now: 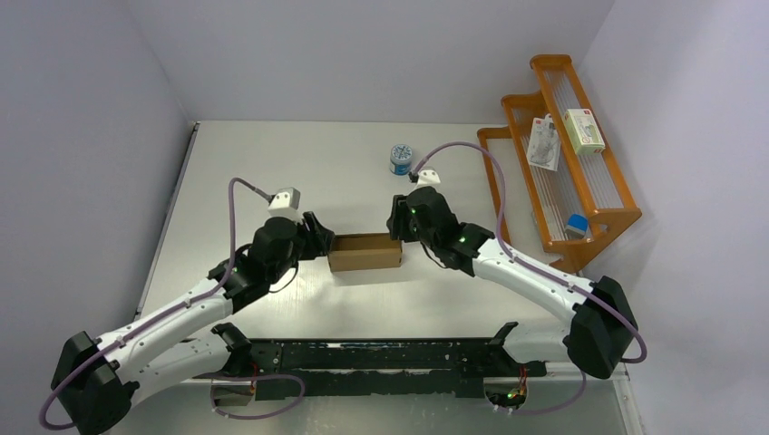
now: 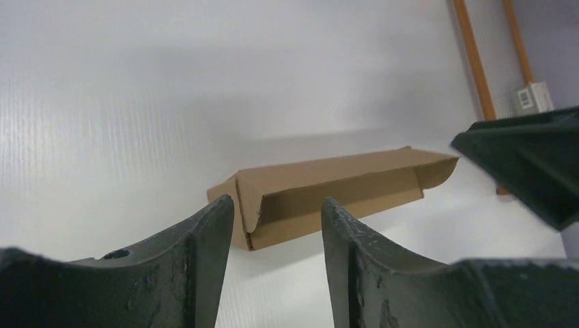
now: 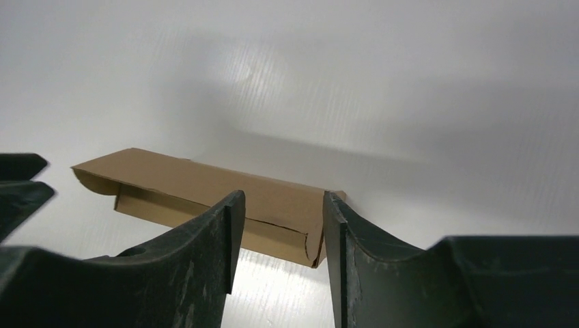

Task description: Fold the paper box

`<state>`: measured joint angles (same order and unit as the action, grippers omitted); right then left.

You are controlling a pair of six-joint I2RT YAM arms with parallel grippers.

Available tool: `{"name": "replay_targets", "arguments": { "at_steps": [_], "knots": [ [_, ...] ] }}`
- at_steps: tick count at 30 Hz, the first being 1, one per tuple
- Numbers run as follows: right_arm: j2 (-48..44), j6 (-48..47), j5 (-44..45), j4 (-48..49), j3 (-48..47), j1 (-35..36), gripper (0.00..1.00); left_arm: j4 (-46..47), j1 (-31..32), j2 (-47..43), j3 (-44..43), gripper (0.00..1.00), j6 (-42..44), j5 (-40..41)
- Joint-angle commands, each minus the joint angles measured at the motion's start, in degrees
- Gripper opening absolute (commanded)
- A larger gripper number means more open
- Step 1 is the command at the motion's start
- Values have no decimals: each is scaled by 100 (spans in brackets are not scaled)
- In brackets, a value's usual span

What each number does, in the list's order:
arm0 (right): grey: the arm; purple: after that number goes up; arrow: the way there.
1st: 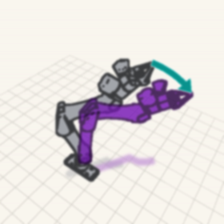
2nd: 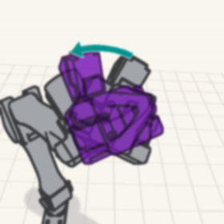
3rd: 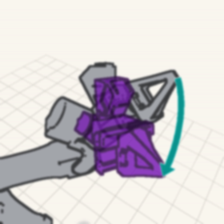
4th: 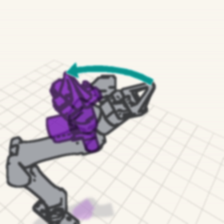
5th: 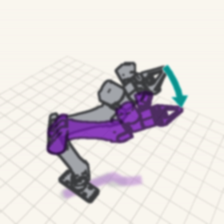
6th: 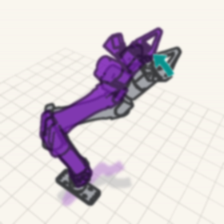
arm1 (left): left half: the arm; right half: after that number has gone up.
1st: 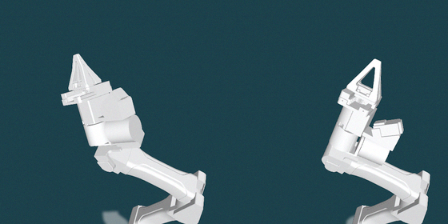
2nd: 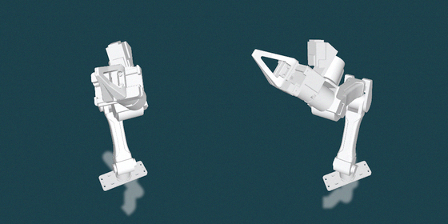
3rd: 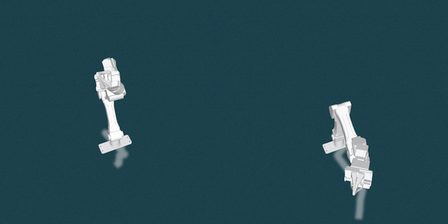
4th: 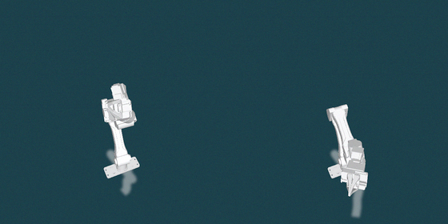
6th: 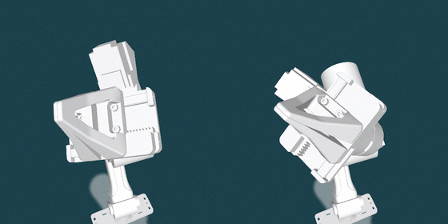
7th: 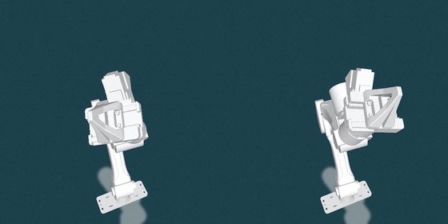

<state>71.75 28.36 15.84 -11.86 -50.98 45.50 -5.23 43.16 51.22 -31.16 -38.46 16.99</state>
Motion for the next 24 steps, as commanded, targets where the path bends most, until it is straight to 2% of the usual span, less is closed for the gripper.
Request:
{"name": "replay_targets", "arguments": {
  "at_steps": [1, 12, 18, 24],
  "knots": [
    [182, 90, 33, 127, 17, -28, 48, -258, 22, 133, -416, 55, -102, 477],
    [177, 156, -221, 453, 609, -15, 34, -181, 22, 806, -531, 50, -189, 311],
    [94, 146, -228, 705, 941, 2, 32, -20, 22, 793, -262, 34, -409, -106],
    [-32, 166, -176, 952, 1201, 62, 32, -50, 24, 819, 51, 29, -641, -355]
  ]
}}
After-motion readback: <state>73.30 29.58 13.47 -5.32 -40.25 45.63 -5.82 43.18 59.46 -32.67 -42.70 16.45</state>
